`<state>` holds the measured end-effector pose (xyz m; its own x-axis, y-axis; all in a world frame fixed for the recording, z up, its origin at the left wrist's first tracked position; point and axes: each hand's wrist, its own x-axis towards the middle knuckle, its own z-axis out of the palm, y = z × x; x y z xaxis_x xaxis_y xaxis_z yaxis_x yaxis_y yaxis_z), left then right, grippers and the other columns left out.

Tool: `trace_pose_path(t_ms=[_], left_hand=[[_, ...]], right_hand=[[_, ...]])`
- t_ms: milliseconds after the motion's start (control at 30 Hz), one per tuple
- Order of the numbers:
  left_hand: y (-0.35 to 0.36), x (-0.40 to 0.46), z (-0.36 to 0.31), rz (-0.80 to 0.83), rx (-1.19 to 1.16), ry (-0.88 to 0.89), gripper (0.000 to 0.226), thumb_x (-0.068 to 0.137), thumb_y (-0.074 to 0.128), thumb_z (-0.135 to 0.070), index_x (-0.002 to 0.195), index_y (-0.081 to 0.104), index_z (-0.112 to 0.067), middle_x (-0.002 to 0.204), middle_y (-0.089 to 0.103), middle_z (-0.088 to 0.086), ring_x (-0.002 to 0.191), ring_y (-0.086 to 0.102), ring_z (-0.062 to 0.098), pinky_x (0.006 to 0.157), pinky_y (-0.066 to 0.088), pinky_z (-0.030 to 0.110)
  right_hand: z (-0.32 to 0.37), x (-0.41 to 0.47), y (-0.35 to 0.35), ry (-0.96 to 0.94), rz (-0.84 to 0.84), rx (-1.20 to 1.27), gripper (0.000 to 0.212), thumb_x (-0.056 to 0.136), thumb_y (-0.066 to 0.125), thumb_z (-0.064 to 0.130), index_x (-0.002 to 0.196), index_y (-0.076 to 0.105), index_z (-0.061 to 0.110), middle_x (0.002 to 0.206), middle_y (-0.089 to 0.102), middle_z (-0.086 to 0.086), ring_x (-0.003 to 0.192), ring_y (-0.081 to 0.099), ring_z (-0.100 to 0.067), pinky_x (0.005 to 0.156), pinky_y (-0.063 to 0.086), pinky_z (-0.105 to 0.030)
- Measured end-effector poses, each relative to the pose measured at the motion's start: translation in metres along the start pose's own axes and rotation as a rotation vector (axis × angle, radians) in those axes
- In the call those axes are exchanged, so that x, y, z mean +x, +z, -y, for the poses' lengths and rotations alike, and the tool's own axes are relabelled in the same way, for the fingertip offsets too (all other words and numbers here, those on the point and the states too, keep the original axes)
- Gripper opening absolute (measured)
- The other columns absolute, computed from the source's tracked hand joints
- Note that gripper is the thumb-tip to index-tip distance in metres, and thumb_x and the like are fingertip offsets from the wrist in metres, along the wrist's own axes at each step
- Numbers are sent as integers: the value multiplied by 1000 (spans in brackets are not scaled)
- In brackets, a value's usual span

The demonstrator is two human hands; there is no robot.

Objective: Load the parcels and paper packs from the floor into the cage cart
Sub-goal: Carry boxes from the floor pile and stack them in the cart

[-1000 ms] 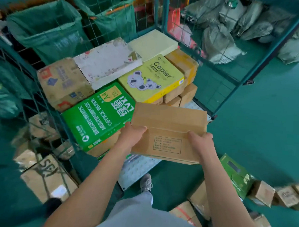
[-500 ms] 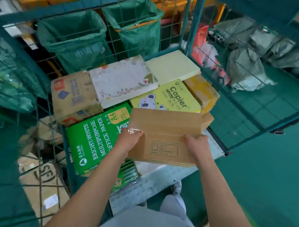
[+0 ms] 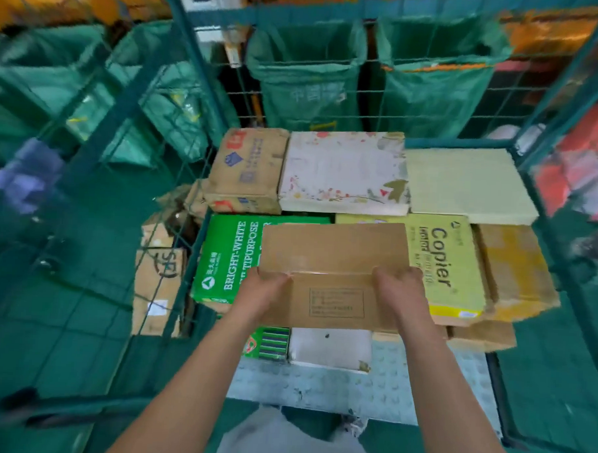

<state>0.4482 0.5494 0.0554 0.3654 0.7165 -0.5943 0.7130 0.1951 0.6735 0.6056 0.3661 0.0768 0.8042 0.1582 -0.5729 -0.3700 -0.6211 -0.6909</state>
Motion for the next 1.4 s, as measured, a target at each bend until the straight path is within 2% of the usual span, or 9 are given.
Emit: trace_pose_path(t_ms=[100, 200, 400, 667, 900, 1033, 1200, 1300, 1400], left_hand=[[-22, 0, 15, -67, -67, -48, 42, 81, 76, -42, 110, 54, -22, 115, 67, 3, 101, 63, 23, 92, 49, 33], [-46, 8, 32, -125, -114, -102, 36, 85, 75, -39, 109, 56, -20, 114, 67, 4, 99, 63, 23, 91, 49, 35], [-91, 43, 42, -211, -289, -192, 55, 91, 72, -42, 132, 48, -14, 123, 61, 7, 113, 61, 29, 95, 53, 43], [-129, 118, 9, -153, -649, -174, 55, 83, 79, -51, 123, 71, -15, 113, 77, -1, 101, 72, 18, 88, 56, 36], [-131, 179, -40, -196, -859, -103, 66, 85, 74, -44, 141, 51, -15, 134, 62, 0, 119, 61, 20, 113, 44, 48], [-126, 219, -68, -172, -836, -83, 47, 98, 64, -41, 135, 47, -19, 125, 58, -2, 119, 59, 22, 109, 42, 43], [-139, 265, -106, -60, -852, -113, 24, 105, 55, -38, 118, 50, -18, 99, 60, 3, 95, 59, 20, 77, 46, 31], [-154, 292, -122, -59, -826, -98, 24, 103, 58, -42, 91, 48, -24, 83, 53, 4, 69, 49, 17, 60, 37, 28], [-163, 314, -130, -68, -773, -95, 27, 103, 58, -44, 95, 56, -18, 86, 57, 9, 71, 53, 19, 58, 41, 28]], right_hand=[[12, 6, 28, -63, 72, -88, 21, 91, 65, 31, 102, 57, 14, 105, 65, -4, 102, 59, -34, 90, 47, -36], [27, 3, 56, -97, 168, -141, 59, 90, 64, 39, 138, 46, 9, 135, 60, -10, 120, 59, -35, 99, 49, -41], [91, 8, 114, -240, 194, -335, 42, 89, 62, 33, 124, 47, 16, 128, 58, -8, 110, 60, -33, 89, 49, -40], [235, 27, 190, -670, 64, -633, 71, 90, 62, 43, 147, 38, 8, 141, 50, -16, 128, 49, -38, 105, 45, -47], [374, 72, 255, -1066, 52, -893, 84, 87, 61, 46, 158, 26, 19, 158, 38, -12, 145, 35, -36, 118, 29, -48], [381, 115, 277, -781, 154, -925, 94, 96, 59, 46, 164, -1, 25, 172, 0, -10, 157, 2, -35, 126, 6, -54], [315, 147, 298, -551, 424, -754, 90, 98, 61, 46, 163, 6, 16, 168, 9, -9, 147, 32, -34, 120, 33, -43], [304, 160, 311, -548, 378, -485, 88, 86, 70, 40, 158, 21, 24, 153, 35, -3, 132, 46, -23, 112, 44, -41], [300, 169, 326, -390, 353, -280, 82, 85, 68, 44, 153, 24, 29, 146, 48, -6, 126, 55, -29, 104, 52, -47]])
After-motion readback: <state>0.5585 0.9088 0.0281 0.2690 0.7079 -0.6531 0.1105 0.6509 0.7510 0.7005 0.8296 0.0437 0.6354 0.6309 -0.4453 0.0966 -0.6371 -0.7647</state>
